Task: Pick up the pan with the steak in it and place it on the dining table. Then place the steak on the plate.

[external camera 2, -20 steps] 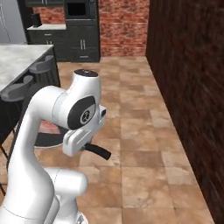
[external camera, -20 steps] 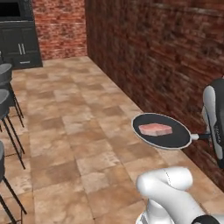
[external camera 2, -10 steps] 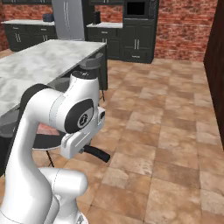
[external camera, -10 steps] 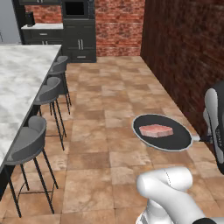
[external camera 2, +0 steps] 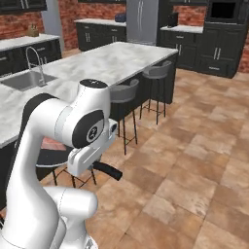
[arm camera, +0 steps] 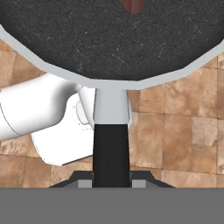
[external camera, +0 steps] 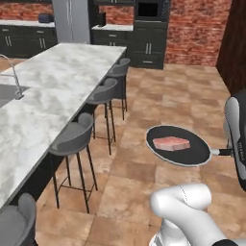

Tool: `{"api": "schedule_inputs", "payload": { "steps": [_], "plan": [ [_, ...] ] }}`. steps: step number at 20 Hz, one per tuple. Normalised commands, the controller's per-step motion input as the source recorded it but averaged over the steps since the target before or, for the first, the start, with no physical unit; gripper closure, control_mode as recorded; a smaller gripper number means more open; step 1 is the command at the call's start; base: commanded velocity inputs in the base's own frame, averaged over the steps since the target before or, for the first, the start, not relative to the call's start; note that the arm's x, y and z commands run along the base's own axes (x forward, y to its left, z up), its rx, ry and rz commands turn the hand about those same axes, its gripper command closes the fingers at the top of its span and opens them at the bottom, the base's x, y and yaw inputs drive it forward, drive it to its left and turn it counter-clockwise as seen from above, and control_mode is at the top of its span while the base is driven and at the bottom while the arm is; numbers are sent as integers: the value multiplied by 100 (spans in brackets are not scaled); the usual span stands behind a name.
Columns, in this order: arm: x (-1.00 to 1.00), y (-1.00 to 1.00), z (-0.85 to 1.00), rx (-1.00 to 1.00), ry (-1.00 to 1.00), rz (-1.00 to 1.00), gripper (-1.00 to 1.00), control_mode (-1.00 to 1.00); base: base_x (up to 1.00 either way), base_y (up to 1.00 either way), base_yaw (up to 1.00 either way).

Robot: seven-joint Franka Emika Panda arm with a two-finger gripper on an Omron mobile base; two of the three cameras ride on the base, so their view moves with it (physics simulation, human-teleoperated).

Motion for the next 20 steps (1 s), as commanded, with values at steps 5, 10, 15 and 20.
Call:
{"api": "schedule_inputs", "payload": {
  "steps": [5, 10, 15, 20],
  "plan": [
    [0, 0, 0, 0, 0, 0, 100, 100, 0, 0, 50],
    [0, 0, 0, 0, 0, 0, 100, 100, 0, 0, 50],
    [0, 0, 0, 0, 0, 0, 100, 100, -1, 0, 50],
    [0, 0, 0, 0, 0, 0, 100, 100, -1, 5, 47]
  ]
}}
